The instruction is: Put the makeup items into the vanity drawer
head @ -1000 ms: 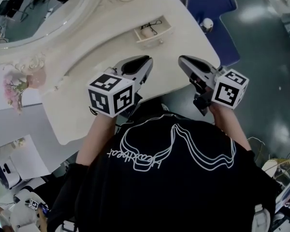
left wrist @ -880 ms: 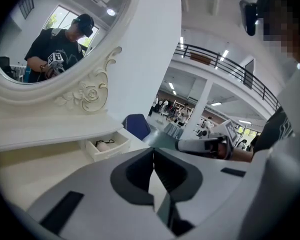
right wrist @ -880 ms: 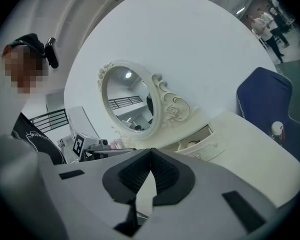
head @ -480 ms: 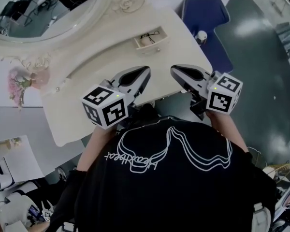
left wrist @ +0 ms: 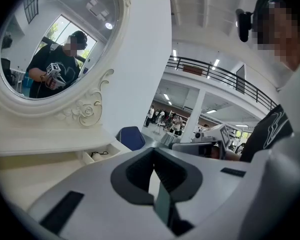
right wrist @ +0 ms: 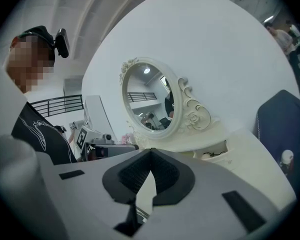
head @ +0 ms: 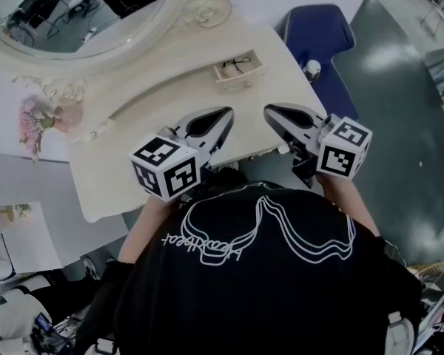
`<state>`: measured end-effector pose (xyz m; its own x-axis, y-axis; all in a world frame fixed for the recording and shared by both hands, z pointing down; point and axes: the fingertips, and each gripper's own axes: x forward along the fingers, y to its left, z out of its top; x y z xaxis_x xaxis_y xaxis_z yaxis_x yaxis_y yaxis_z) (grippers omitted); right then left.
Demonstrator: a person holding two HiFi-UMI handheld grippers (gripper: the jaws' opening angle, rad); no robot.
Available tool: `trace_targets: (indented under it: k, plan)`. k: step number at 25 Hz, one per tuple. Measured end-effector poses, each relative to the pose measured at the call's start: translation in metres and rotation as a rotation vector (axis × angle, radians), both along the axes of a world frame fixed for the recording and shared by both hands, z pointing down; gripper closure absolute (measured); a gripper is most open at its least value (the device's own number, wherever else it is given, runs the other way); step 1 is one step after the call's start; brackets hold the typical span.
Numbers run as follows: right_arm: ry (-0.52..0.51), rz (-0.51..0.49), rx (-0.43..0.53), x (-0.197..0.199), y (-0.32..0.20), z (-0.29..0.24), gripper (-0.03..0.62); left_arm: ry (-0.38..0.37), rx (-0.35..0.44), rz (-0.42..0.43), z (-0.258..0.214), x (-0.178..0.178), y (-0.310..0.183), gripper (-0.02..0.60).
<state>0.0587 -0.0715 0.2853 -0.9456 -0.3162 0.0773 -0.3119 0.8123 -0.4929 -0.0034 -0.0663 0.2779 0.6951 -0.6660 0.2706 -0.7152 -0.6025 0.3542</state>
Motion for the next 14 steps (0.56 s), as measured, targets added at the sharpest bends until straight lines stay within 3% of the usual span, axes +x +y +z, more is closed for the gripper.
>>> trace_targets:
  k: [14]
  plan:
    - [0.021,-0.002,-0.025,-0.007,-0.011,0.014,0.590,-0.050,0.019,0.004,0.014,-0.006,-0.010,0.577]
